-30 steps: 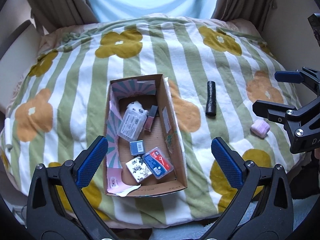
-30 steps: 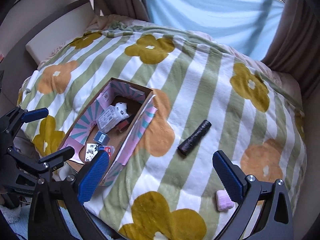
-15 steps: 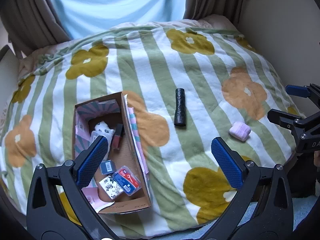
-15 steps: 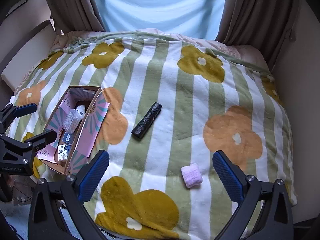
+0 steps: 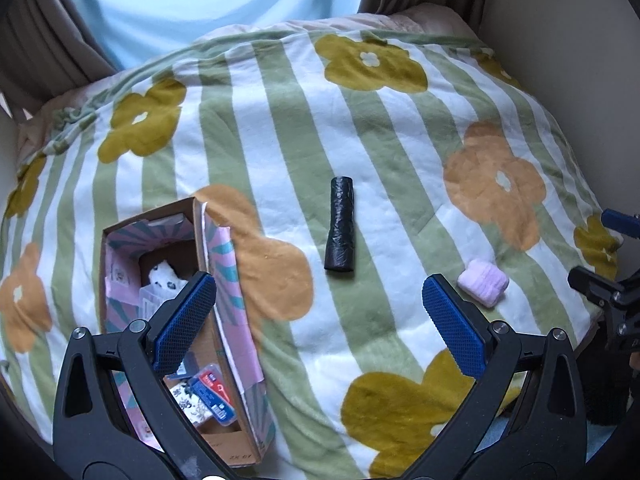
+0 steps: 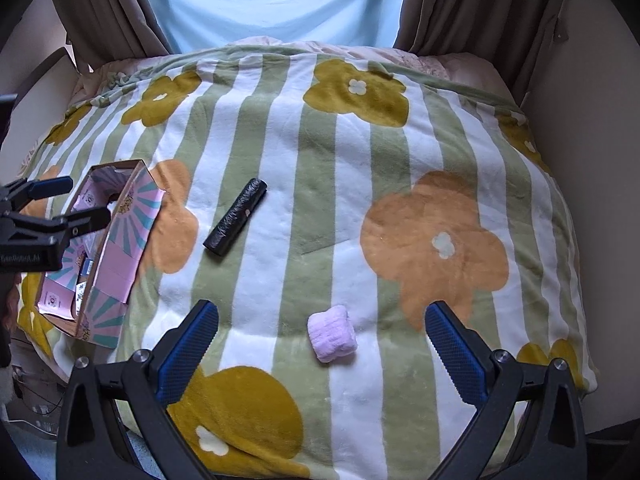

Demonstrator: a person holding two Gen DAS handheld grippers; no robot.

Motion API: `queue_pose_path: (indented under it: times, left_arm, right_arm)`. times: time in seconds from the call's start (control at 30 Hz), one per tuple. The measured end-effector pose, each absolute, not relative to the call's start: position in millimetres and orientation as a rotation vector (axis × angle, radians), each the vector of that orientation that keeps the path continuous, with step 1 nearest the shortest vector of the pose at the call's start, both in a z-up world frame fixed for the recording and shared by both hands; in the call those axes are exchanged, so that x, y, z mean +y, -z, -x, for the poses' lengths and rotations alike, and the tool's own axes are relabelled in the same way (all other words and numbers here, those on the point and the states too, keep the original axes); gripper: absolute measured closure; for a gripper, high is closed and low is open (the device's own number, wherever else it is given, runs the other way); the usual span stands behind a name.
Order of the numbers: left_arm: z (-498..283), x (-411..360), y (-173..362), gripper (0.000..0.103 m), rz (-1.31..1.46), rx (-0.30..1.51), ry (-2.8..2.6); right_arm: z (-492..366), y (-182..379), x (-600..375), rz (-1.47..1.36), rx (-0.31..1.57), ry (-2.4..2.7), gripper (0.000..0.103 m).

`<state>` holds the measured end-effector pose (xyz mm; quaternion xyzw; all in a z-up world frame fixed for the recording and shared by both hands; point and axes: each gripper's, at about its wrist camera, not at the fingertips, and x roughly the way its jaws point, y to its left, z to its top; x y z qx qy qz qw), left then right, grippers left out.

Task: Organize objects
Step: 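Move both tools toward the black bag roll and pink plush cube, then grasp the black bag roll with the left tool while the right tool grasps the pink plush cube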

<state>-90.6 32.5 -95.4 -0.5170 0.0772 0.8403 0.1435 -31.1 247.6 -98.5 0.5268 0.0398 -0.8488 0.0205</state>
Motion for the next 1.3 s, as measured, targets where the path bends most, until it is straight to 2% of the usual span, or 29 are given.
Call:
queue_pose_path:
  times: [0.37,0.7,0.83,0.97,1.03,1.1,1.2,1.3]
  left_arm:
    - [169,85,200,0.003,1.6,0.272,-2.372]
    - [223,118,285,0.006,1.685,0.324,-2.282]
    - [237,120,303,0.016,1.717,0.316,-2.246]
    - [245,121,319,0.038,1.755,0.265,-2.186]
    - [245,122,326,0.044,1.77,0.261,-2.162]
    - [244,122,328,0.047,1.759,0.27,-2.163]
    - [245,120,329,0.051,1.757,0.268,-2.163]
    - [247,114,329,0.063,1.757,0.244,-2.169]
  right_arm:
    - [51,195,278,-1.765,0.098,2.517,0.0]
    - [67,256,278,-1.824,0.157,2.452,0.004]
    - [76,274,278,-1.859,0.178,2.413,0.012]
    - [83,287,278,-1.89,0.153,2.372,0.018]
    - [84,292,277,-1.906,0.146,2.358,0.027]
    - [84,297,276,-1.923,0.155,2.346,0.031]
    - [84,301,277,-1.942,0.134,2.334,0.046]
    - [84,303,278,-1.952,0.072,2.327,0.055]
